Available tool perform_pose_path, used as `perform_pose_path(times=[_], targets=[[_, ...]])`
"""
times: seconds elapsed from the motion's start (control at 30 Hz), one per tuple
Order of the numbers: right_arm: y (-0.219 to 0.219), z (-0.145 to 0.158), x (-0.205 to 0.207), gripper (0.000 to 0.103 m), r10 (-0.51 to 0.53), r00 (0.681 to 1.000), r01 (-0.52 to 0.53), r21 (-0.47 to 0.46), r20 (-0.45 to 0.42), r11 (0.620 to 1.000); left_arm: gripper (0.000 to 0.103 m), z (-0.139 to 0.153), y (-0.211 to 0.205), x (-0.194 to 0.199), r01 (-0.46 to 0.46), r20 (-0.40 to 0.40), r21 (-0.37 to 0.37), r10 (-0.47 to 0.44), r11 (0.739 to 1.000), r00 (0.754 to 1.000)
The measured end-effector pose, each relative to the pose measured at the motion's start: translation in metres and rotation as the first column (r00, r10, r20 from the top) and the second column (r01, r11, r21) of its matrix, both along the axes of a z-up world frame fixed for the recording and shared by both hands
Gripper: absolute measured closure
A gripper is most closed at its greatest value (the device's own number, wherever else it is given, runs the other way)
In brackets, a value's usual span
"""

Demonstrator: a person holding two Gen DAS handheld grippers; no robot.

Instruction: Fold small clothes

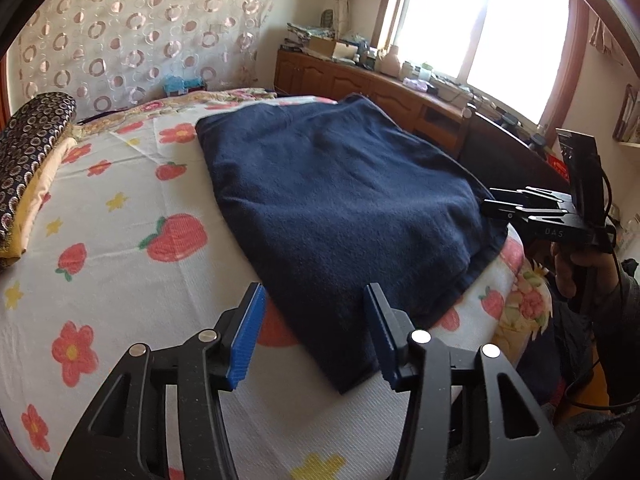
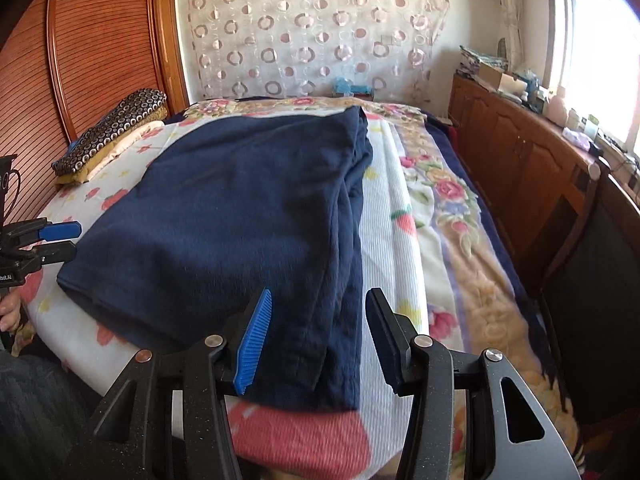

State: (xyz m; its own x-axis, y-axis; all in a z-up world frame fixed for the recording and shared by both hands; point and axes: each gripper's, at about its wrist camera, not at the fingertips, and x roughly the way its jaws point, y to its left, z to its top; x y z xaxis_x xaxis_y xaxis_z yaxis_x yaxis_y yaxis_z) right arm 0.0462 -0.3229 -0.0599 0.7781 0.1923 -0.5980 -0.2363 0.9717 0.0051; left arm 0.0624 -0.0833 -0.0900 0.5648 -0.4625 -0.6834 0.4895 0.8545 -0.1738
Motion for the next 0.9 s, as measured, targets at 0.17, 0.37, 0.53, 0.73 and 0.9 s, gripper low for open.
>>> perform_pose_path(times=[0.17, 0.37, 0.53, 0.73, 0.9], targets=[[-0.002, -0.004, 0.001, 0.052, 0.001, 0.999, 0.0, 0.027, -0.049, 1.0, 0.051, -0.009, -0.006, 0.0, 0.019, -0.046, 0.038, -0.017, 0.999, 0.999], [-0.003, -0.001, 0.003, 0.052, 0.005, 0.998, -0.002, 0.052, -0.07, 0.999, 0.051, -0.009, -0.004, -0.004, 0.022, -0.043, 0.043, -0.02, 0.999, 0.999], [0.007, -0.005, -0.002, 0.061, 0.025, 0.997, -0.023, 0.028, -0.069, 0.999, 0.057, -0.01, -0.003, -0.008, 0.032, -0.049, 0.032, -0.031, 0.999, 0.998], [0.011, -0.007, -0.006, 0.089, 0.089, 0.994, -0.085, 0.06, -0.068, 0.995, 0.057, -0.009, -0.001, -0.014, 0.052, -0.059, 0.018, -0.051, 0.998, 0.997], [0.003, -0.007, -0.008, 0.092, 0.103, 0.994, -0.098, 0.105, -0.04, 0.99, 0.088, -0.009, -0.001, -0.011, 0.063, -0.078, 0.006, -0.063, 0.998, 0.995]])
